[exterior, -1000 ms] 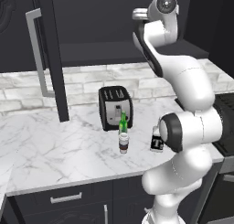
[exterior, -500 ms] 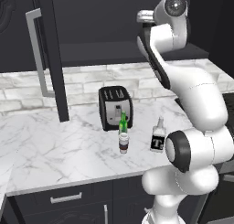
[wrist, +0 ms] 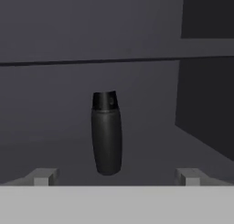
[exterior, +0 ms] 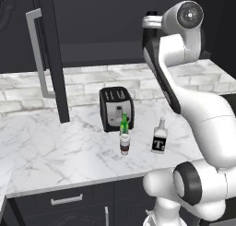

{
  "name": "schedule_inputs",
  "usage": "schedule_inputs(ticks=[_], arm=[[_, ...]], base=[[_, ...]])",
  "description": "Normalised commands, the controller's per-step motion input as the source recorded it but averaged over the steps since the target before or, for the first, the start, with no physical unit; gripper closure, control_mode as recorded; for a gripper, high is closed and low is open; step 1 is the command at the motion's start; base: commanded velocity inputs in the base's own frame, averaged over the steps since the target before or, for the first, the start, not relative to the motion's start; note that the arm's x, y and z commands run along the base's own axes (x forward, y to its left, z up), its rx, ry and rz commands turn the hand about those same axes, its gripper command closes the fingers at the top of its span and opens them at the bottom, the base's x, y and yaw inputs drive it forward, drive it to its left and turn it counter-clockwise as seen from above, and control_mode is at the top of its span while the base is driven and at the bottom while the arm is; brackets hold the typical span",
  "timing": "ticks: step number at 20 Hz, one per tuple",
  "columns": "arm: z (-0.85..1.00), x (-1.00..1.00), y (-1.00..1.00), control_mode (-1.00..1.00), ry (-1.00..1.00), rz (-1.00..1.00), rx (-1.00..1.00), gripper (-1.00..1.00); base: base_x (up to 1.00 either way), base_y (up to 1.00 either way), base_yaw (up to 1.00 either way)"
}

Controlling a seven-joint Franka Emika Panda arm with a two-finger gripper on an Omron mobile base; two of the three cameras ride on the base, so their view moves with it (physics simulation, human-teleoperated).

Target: Sort all alcoholic drinks to one cabinet, and non-alcoholic drinks to the other.

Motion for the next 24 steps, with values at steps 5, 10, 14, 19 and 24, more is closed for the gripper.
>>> schedule_inputs(ticks=[5,10,14,19,24], arm=[[-0.04,-0.82,0.22,-1.0,-0.03,0.02,0.0,-1.0],[-0.17,-0.84,0.18,-1.0,-0.01,0.03,0.0,-1.0],[-0.25,-0.81,0.12,-1.0,0.0,0.01,0.0,-1.0],[-0.28,-0.85,0.1,-1.0,0.0,0.03,0.0,-1.0],[-0.31,-0.73,0.15,-1.0,0.01,0.07,0.0,-1.0]], base=[[0.0,0.0,0.0],[0.0,0.0,0.0],[0.0,0.0,0.0],[0.0,0.0,0.0],[0.0,0.0,0.0]])
